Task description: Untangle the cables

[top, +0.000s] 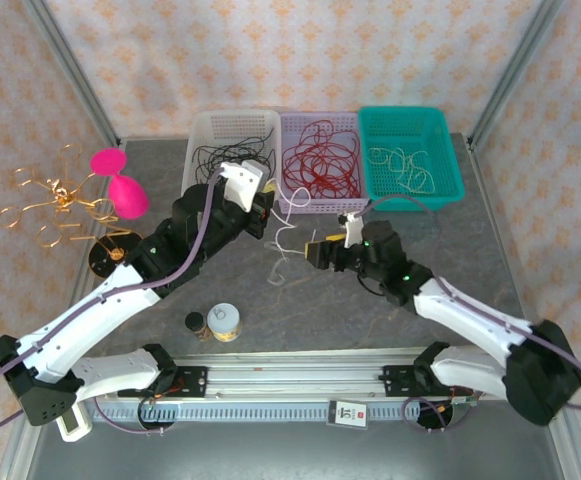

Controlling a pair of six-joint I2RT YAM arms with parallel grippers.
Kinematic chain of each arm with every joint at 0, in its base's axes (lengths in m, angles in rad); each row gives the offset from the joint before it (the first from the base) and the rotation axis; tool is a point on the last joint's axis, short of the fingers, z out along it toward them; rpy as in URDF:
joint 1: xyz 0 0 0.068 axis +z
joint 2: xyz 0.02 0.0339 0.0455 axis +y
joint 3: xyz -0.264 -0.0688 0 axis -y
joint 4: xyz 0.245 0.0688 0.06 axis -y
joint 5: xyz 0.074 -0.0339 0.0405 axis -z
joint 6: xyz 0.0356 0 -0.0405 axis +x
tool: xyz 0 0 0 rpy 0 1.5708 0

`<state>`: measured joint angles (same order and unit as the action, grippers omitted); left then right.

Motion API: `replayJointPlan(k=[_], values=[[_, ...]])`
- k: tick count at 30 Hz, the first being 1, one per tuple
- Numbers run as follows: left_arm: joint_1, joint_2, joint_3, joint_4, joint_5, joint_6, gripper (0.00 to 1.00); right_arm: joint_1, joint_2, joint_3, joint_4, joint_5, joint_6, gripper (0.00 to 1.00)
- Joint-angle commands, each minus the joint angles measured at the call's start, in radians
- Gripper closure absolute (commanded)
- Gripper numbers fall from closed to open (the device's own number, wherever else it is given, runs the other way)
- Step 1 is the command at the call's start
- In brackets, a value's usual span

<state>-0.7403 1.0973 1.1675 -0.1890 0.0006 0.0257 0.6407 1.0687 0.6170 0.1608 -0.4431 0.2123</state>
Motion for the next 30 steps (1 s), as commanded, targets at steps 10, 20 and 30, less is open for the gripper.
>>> replayJointPlan(k=[10,20,30], values=[[-0.013,0.023,0.085,0.036,0.072,-0.037,1.00,0.018,0.077,0.079,0.366,-0.190,-0.165,0.20],[-0.019,0.018,0.176,0.063,0.121,-0.067,1.00,0.029,0.393,-0.079,0.630,0.148,0.031,0.32],[-0.020,0.027,0.316,0.113,0.039,0.000,1.00,0.030,0.572,-0.191,0.638,0.241,0.055,0.40]])
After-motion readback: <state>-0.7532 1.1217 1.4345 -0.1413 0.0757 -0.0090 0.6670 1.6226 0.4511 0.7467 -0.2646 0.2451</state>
